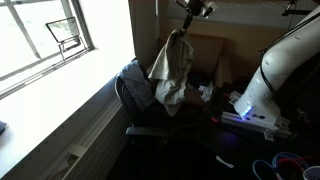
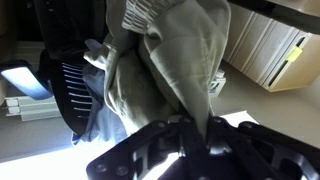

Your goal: Get the white shirt on the brown chair and put it on the black chair

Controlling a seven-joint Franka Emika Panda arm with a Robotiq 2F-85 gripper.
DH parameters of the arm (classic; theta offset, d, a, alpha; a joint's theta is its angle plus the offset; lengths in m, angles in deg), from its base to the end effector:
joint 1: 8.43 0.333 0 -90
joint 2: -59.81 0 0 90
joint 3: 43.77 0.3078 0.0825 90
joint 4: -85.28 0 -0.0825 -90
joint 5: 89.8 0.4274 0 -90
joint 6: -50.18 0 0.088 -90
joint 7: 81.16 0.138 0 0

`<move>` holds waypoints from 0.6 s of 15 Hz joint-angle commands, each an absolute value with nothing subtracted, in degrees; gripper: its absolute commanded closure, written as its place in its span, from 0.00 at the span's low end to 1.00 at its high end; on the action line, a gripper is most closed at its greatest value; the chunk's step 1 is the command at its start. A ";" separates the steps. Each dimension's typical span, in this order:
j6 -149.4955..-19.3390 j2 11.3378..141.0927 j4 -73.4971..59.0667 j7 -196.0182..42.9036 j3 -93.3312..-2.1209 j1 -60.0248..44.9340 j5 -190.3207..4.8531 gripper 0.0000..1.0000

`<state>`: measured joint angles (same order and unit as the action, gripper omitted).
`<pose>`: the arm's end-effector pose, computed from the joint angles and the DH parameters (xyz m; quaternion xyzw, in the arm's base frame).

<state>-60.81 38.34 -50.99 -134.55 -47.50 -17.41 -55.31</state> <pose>0.4729 -0.0500 0.4182 -0.9314 -0.2249 -0.1265 0.2569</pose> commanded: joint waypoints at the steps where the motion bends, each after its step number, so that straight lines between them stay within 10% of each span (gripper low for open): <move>1: -61.44 35.84 -53.91 -137.18 -49.87 -12.37 -54.56 0.98; 9: -63.73 26.47 -66.21 -150.50 -45.37 1.66 -38.55 0.98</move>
<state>-59.95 30.75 -61.02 -143.80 -46.89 -1.07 -44.75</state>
